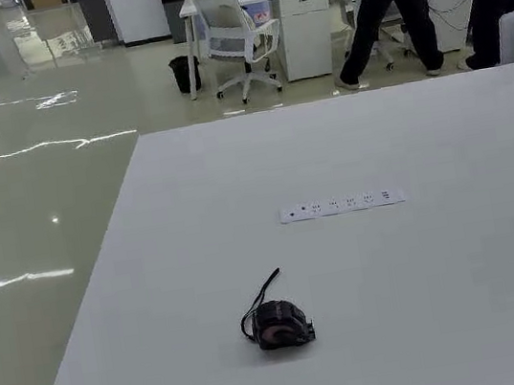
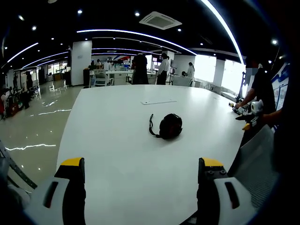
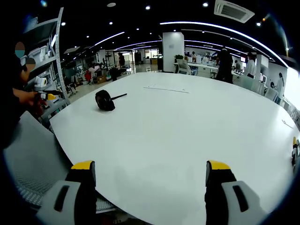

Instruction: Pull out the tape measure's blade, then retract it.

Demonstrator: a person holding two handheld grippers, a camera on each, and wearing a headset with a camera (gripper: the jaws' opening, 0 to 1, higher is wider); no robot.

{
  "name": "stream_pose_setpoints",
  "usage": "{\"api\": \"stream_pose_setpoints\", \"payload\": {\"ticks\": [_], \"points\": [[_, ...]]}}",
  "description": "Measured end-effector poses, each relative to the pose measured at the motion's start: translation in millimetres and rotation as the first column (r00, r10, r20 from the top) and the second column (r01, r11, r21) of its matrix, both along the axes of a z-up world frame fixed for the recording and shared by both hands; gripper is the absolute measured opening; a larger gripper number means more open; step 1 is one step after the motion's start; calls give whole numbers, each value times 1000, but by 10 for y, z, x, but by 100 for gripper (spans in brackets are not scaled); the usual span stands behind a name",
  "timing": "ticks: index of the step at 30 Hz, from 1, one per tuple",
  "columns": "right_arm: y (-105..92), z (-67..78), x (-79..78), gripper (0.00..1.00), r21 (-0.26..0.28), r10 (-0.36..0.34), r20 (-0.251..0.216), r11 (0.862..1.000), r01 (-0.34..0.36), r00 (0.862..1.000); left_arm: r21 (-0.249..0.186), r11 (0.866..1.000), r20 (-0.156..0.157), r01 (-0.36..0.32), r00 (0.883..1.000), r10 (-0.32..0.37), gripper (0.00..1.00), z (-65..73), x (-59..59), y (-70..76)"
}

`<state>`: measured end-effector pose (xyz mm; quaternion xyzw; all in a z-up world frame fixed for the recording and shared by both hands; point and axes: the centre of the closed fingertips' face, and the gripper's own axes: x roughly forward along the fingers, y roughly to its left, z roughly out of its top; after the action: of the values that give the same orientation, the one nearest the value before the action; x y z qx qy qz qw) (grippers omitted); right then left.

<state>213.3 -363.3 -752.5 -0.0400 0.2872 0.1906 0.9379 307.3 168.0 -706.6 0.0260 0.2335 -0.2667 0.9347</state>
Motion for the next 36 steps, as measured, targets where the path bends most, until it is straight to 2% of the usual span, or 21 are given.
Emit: {"api": "stream_pose_setpoints", "payload": {"ticks": [3,8,10,12,18,23,26,31,36], "points": [[-6,-16,9,100,-21,5,-4,1000,-5,1000,0,1000,-3,1,1000,-1,99,-21,-2,0],[29,6,27,100,-22,17,5,1000,-17,1000,-5,1000,-8,-1,1000,1,99,-43,-10,6],[78,73,66,100,-37,60,58,998,-58,997,-4,1000,-10,3,1000,-3,99,-56,-15,0],[62,50,61,99,-37,57,39,998,-56,998,-1,1000,-9,9,1000,-9,99,-58,-15,-14],[63,44,126,99,-29,64,37,998,-63,997,4,1000,-9,18,1000,-18,99,-73,36,-58],[109,36,189,98,-34,98,29,995,-97,995,29,997,-5,77,997,-77,99,-77,97,-180],[163,47,251,96,-31,122,27,992,-121,992,57,991,-6,119,993,-119,98,-60,144,-306],[273,40,341,95,-35,158,25,987,-157,987,54,986,-6,158,987,-158,97,-23,236,-470],[416,22,451,94,-38,210,15,977,-209,978,69,974,-17,218,976,-217,97,-52,347,-622]]}}
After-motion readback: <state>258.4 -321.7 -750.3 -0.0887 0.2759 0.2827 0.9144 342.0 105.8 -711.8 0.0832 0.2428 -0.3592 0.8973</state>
